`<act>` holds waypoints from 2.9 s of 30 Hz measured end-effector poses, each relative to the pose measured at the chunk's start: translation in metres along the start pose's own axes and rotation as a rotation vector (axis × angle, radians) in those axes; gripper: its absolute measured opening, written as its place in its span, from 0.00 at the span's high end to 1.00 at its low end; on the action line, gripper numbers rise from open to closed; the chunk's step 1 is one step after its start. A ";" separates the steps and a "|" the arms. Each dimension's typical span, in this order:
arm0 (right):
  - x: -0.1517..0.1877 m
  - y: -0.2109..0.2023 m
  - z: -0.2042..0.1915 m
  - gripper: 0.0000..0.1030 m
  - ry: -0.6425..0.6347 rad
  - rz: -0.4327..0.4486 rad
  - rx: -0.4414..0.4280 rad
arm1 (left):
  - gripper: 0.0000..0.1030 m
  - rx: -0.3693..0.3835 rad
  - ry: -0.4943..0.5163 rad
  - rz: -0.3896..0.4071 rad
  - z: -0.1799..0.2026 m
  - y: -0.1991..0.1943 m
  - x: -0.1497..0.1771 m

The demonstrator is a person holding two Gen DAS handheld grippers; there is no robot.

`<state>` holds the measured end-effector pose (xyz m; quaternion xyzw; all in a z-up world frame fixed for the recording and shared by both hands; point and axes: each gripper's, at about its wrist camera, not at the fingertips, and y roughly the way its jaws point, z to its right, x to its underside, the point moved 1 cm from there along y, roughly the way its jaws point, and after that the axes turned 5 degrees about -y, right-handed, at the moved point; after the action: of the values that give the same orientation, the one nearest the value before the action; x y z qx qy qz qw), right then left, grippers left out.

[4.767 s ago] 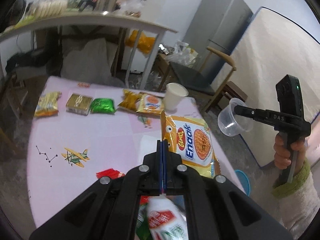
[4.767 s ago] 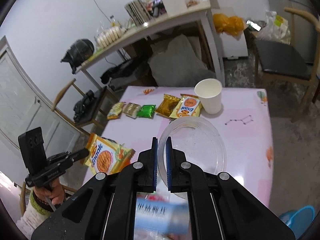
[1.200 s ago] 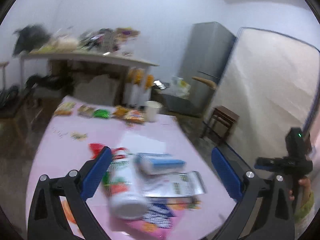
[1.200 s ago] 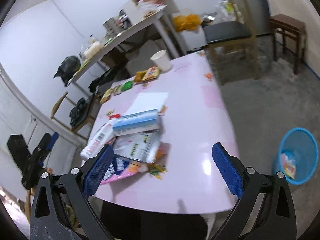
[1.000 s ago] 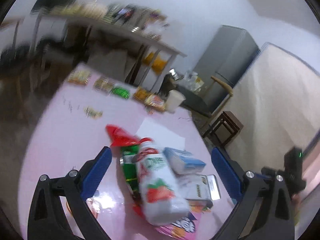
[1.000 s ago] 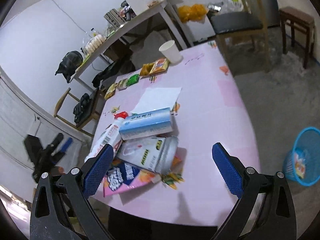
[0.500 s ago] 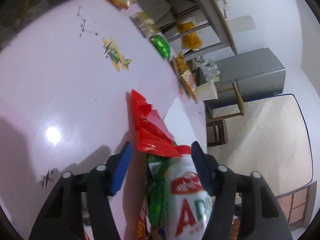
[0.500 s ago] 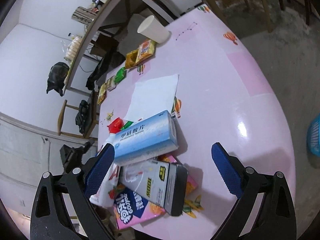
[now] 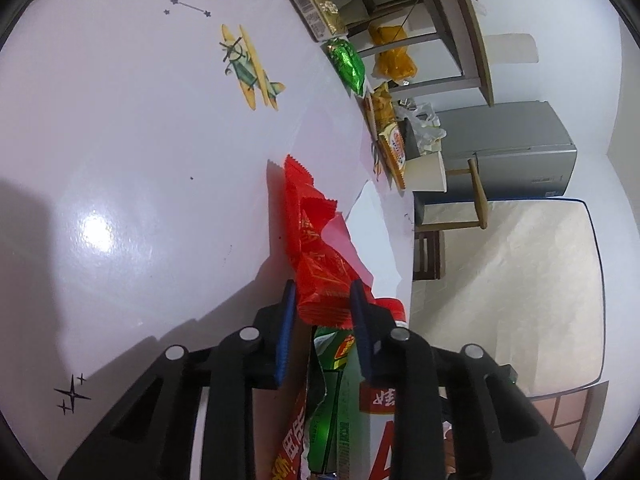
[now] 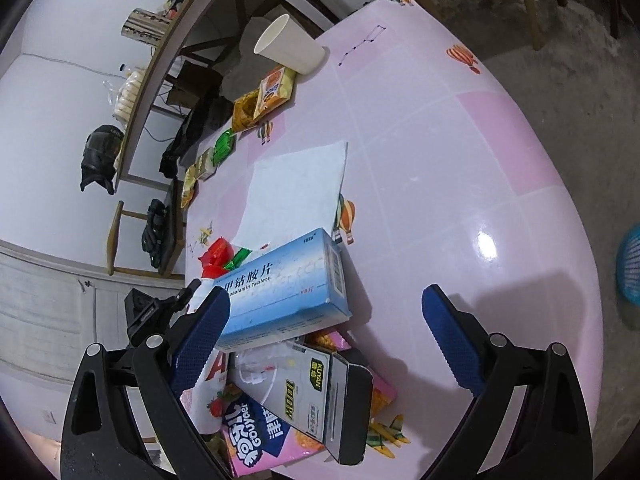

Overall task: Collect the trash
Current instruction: 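Grasp the red wrapper with the left tool while the right tool grasps the blue medicine box, then carry wrapper and box to the wastebasket and open both tools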

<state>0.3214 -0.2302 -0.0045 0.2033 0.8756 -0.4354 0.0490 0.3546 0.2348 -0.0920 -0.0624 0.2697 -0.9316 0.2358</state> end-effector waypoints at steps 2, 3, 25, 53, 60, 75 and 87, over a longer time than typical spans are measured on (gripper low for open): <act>-0.001 0.001 0.001 0.10 0.008 -0.009 -0.009 | 0.80 0.017 0.001 0.006 0.000 -0.003 0.000; -0.002 0.003 0.002 0.10 0.013 -0.014 -0.013 | 0.81 0.020 0.003 0.010 0.000 -0.004 0.000; -0.017 0.047 0.027 0.37 0.131 -0.169 -0.109 | 0.94 0.100 0.166 0.145 0.035 -0.026 0.013; -0.013 0.048 0.029 0.68 0.177 -0.152 -0.283 | 0.94 0.110 0.181 0.161 0.034 -0.032 0.016; -0.014 0.043 0.028 0.68 0.194 -0.127 -0.318 | 0.94 0.122 0.200 0.173 0.043 -0.038 0.020; -0.012 0.012 0.009 0.69 0.153 -0.058 -0.394 | 0.94 0.160 0.262 0.203 0.068 -0.060 0.036; 0.007 -0.041 0.017 0.70 0.139 0.039 -0.464 | 0.94 0.160 0.371 0.189 0.106 -0.084 0.081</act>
<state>0.2971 -0.2628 0.0137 0.2327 0.9494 -0.2065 0.0426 0.2746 0.2092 0.0414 0.1547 0.2382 -0.9193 0.2723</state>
